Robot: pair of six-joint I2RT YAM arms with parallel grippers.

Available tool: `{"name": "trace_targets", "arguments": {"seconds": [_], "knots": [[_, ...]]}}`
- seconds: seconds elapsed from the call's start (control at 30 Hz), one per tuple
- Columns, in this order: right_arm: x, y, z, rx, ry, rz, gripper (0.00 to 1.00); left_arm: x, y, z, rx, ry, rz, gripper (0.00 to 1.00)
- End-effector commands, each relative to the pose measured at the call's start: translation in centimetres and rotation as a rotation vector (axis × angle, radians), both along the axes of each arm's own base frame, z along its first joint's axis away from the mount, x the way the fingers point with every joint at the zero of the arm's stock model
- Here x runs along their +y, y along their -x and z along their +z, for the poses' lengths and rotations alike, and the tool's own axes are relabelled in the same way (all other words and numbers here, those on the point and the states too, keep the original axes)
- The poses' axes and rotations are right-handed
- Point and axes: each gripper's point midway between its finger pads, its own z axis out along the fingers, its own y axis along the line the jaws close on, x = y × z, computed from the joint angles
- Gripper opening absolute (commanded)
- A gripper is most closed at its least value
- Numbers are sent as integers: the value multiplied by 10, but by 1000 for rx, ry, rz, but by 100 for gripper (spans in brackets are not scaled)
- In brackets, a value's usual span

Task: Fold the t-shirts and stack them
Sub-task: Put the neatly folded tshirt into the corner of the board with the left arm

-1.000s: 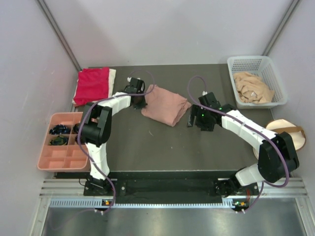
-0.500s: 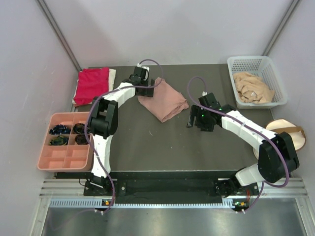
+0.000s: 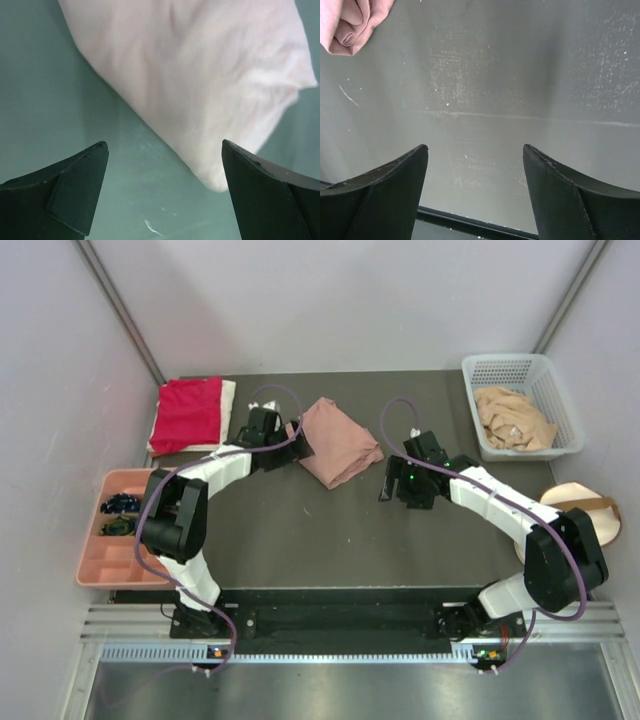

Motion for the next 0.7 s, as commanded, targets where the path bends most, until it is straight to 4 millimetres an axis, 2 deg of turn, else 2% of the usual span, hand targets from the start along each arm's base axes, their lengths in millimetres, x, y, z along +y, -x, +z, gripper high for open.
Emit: {"name": "trace_targets", "arguments": {"seconds": [0.0, 0.07, 0.17, 0.47, 0.63, 0.67], "knots": [[3, -11, 17, -67, 7, 10, 76, -37, 28, 1, 36, 270, 33, 99], [3, -12, 20, -72, 7, 9, 76, -45, 34, -6, 58, 292, 49, 99], [5, -12, 26, -83, -8, 6, 76, -46, 39, -19, 94, 321, 98, 99], [2, -5, 31, -90, -25, -5, 76, -42, 28, -36, 95, 466, 291, 99], [1, -3, 35, -96, -26, -6, 76, -37, 25, -55, 126, 506, 388, 99], [0, -3, 36, -96, -25, -7, 76, -39, 25, -64, 141, 512, 394, 99]]}}
